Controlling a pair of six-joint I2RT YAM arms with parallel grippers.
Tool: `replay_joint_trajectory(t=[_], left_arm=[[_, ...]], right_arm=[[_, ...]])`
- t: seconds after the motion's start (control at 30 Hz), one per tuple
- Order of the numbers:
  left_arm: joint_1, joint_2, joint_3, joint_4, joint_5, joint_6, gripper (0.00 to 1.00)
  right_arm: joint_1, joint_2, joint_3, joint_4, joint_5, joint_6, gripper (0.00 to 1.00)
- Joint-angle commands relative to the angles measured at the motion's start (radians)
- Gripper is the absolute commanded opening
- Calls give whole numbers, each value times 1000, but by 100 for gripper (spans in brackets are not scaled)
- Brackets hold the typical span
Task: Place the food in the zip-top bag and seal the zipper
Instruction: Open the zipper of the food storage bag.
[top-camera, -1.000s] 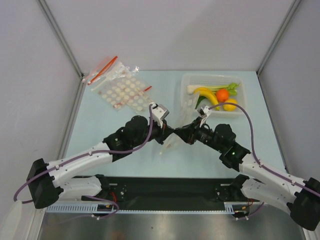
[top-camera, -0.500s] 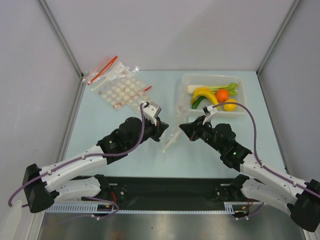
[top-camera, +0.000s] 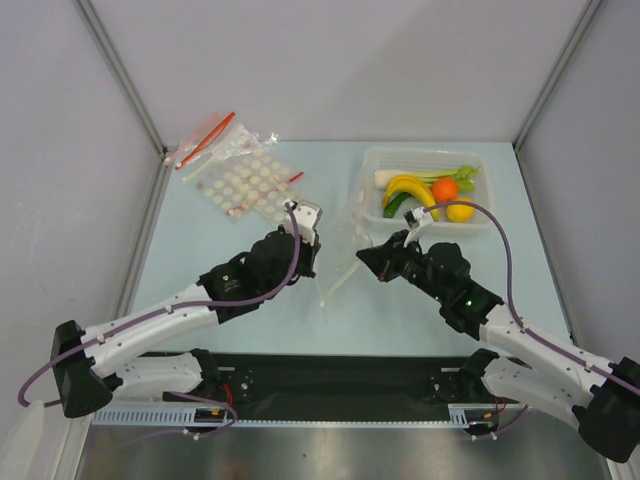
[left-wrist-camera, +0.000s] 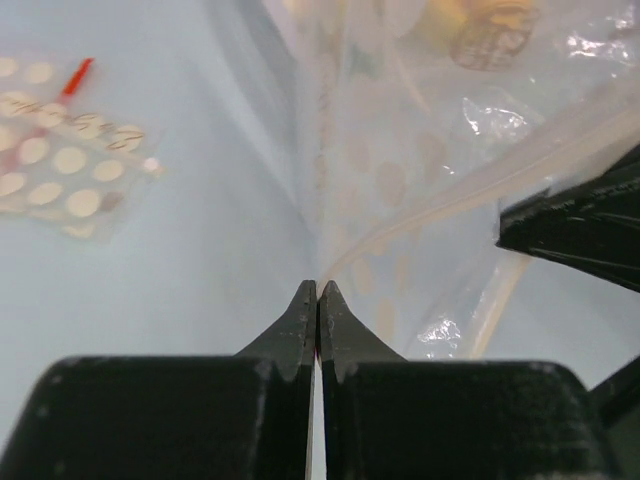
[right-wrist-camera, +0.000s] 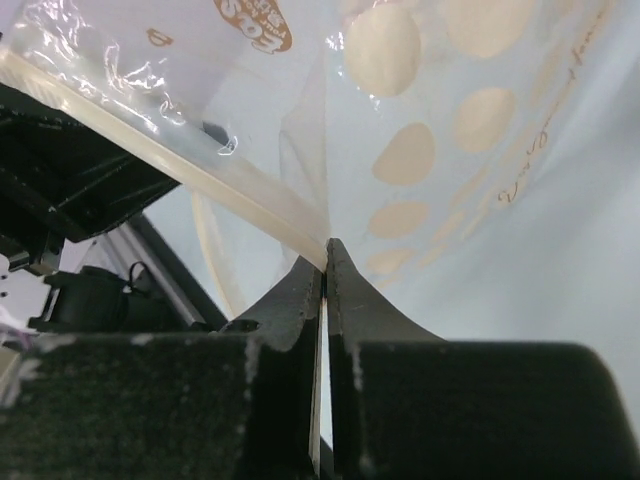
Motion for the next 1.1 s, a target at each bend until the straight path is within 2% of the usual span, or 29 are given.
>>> replay_joint_trajectory(t=[0.0,0.07,0.17,0.23,0.33,0.5,0.53,0.7,0.9,0.97,1.07], left_arm=[[-34,9,134,-156,-249,-14,0],[-63,18,168,-249,-343,-20,0],[-95,44,212,-317,-383,-38,0],[-108,66,241,-337,-383,-49,0],[-109,124,258,-366,-355,-61,1],[-79,273,266,-331,-285,-78,0],[-65,293,265,-299,-207,-75,0],[35,397,246,-221,-26,-93,0],[125,351,173,-107,79,-136,0],[131,325,171,-112,79,-147,0],[133,349,244,-200,108,-182,0]], right_arm=[[-4,58,51,68,-101,64,0],[-18,114,56,122,-162,90,0],[-39,216,71,189,-277,125,0],[-55,262,73,214,-340,154,0],[-96,300,69,216,-356,174,0],[-136,361,120,61,-275,148,0],[-136,372,135,27,-225,138,0],[-144,487,236,-180,-85,87,0],[-162,552,277,-269,-16,65,0],[-171,555,277,-278,9,61,0],[-175,553,280,-297,52,50,0]])
